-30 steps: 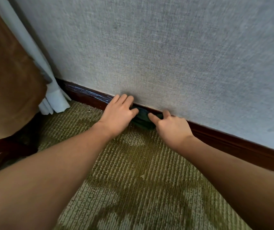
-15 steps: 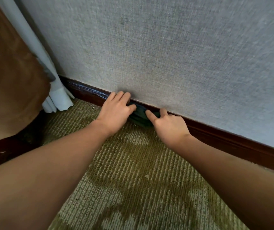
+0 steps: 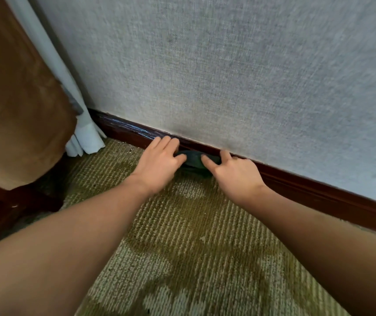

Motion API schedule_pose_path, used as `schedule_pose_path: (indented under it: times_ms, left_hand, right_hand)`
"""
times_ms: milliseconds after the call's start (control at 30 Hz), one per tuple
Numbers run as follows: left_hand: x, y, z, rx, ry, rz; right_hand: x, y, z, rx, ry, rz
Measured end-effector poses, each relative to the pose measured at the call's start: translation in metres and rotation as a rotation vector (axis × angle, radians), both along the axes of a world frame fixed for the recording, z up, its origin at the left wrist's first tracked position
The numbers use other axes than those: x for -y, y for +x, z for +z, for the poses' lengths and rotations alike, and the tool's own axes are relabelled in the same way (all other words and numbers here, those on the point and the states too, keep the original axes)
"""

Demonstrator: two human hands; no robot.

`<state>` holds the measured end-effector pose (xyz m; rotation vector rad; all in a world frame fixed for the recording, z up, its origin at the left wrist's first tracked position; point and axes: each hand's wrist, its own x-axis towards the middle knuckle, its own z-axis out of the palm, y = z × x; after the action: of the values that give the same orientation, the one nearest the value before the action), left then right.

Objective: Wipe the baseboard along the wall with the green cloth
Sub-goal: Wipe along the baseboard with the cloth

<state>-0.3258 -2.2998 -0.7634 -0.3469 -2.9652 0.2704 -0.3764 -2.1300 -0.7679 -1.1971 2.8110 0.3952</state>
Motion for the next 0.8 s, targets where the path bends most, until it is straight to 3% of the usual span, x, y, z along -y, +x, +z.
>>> schedule_pose_path:
  times_ms: [800]
  left_hand:
    - [0.010, -0.020, -0.029, -0.033, -0.055, 0.000]
  right_hand:
    - [0.024, -0.008, -0.030, 0.010, 0.085, 0.096]
